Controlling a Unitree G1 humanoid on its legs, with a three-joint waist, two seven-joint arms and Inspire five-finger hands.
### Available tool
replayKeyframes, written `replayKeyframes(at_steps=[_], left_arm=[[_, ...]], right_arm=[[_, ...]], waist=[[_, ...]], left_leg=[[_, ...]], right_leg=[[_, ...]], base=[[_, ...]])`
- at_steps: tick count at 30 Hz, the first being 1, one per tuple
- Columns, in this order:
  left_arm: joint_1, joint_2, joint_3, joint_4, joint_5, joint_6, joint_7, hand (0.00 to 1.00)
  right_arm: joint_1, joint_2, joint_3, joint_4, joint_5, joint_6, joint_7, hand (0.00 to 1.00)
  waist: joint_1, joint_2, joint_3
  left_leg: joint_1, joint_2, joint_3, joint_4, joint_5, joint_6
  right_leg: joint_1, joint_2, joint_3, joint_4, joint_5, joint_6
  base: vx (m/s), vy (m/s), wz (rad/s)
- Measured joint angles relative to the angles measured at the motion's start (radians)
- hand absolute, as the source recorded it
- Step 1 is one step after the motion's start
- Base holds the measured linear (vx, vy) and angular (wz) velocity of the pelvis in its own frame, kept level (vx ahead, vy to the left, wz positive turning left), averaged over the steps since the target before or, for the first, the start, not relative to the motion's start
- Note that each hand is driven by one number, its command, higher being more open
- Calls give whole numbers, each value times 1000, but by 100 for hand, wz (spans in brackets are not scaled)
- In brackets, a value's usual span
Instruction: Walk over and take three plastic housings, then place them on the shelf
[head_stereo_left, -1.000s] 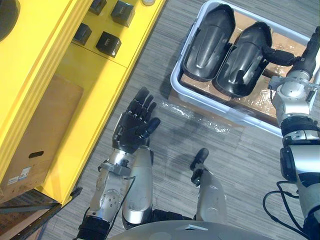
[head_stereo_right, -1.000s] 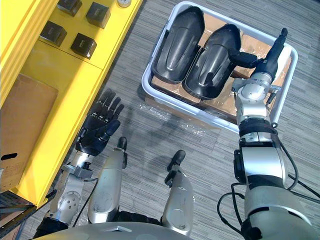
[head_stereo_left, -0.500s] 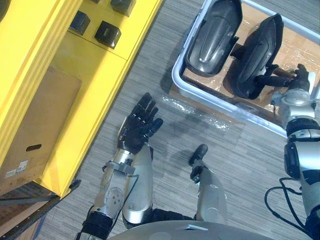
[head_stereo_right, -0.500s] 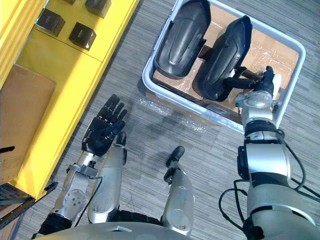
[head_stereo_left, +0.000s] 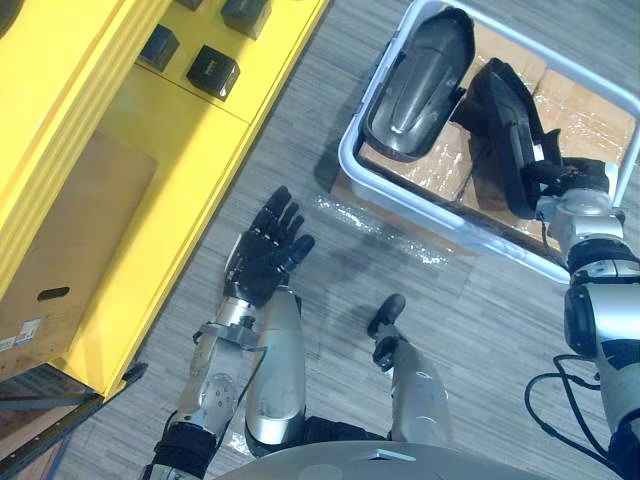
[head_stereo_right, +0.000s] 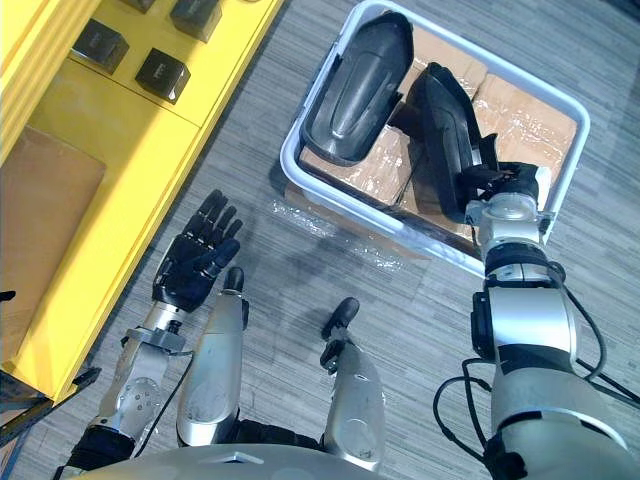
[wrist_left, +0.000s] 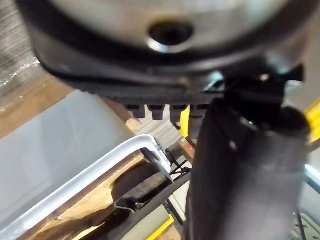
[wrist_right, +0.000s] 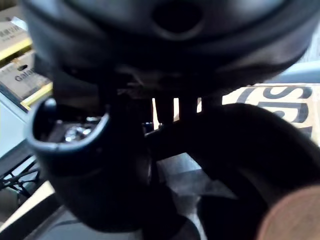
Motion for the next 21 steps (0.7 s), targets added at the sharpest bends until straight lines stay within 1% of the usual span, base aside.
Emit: replayKeyframes(at_steps=[1,5,6,7,10,11,12,13,14,15,16,17,18,19,20,21], left_arm=[[5,7,7,-14,0,8,-10,100],[31,24,35,-67,-1,44,-22,100],[43,33,40,-93,-1,61,-28,100],[50,46,43,-116,-1,71,-37,100],[70,49,43,-158,-1,105,-54,100],[73,48,40,-178,-1,114,-63,100],[77,48,40,-185,0,124,-71,100],[81,46,24,-189,1,149,-80,100],[82,42,13,-188,13,170,-81,100],[87,36,9,-188,34,185,-80,100],[88,32,-7,-187,74,219,-75,100],[88,25,-17,-186,91,237,-71,100],[89,17,-29,-182,140,276,-52,100],[79,7,-51,-157,193,306,-16,100],[74,-2,-57,-138,203,319,2,100],[57,-26,-60,-90,220,351,42,100]], right_arm=[[8,1,-3,1,-17,21,-19,0],[40,9,-33,-10,-28,67,-51,0],[65,9,-44,-32,-32,81,-60,0],[94,13,-56,-45,-60,87,-68,0],[159,17,-96,-53,-94,90,-96,0],[189,25,-113,-77,-105,89,-118,0],[200,34,-123,-87,-109,87,-132,0],[239,58,-132,-135,-119,88,-171,0],[266,79,-133,-181,-135,88,-190,0],[283,94,-132,-216,-144,89,-201,0],[316,124,-130,-287,-166,90,-214,0],[329,141,-129,-318,-178,91,-221,0],[349,176,-127,-376,-208,93,-233,0],[375,207,-124,-438,-252,94,-239,0],[385,220,-117,-467,-272,94,-239,0],[404,249,-107,-525,-329,91,-239,0]], waist=[[8,-4,2],[9,-18,7],[11,-28,12],[10,-38,11],[9,-52,3],[4,-65,-10],[1,-73,-19],[-9,-85,-46],[-22,-90,-68],[-27,-89,-77],[-33,-89,-99],[-38,-88,-116],[-50,-84,-151],[-51,-78,-187],[-52,-74,-201],[-52,-65,-222]], left_leg=[[10,2,0,-2,-1,-1],[55,6,19,-2,-9,-1],[86,9,36,-12,-11,-1],[118,10,52,-26,-11,-1],[201,12,82,-73,-10,-3],[221,12,95,-97,-7,-4],[227,12,100,-108,-4,-7],[238,13,110,-132,4,-13],[245,14,116,-142,6,-14],[255,15,121,-147,6,-14],[279,17,137,-161,5,-16],[285,18,144,-168,5,-16],[296,17,150,-178,5,-16],[311,18,160,-192,3,-18],[319,18,165,-197,3,-18],[348,19,180,-212,2,-19]], right_leg=[[8,1,1,0,-1,-2],[44,2,16,-4,-1,-2],[67,4,28,-18,3,4],[89,4,36,-31,5,7],[155,10,57,-81,16,11],[167,13,61,-106,23,11],[169,15,63,-118,27,11],[173,19,67,-140,37,11],[175,21,71,-149,39,12],[183,23,74,-156,41,14],[193,24,86,-162,42,15],[195,25,89,-167,42,15],[206,27,90,-184,45,19],[213,29,98,-198,48,19],[218,30,103,-204,51,19],[235,31,115,-214,53,21]], base=[[0,0,0],[10,16,-9],[24,23,-22],[33,20,-22],[49,3,-18],[75,-9,-25],[81,-17,-24],[86,-12,-17],[98,-7,-15],[116,12,-18],[98,18,-19],[127,24,-18],[125,21,-14],[127,22,-13],[141,30,-22],[103,23,-19]])
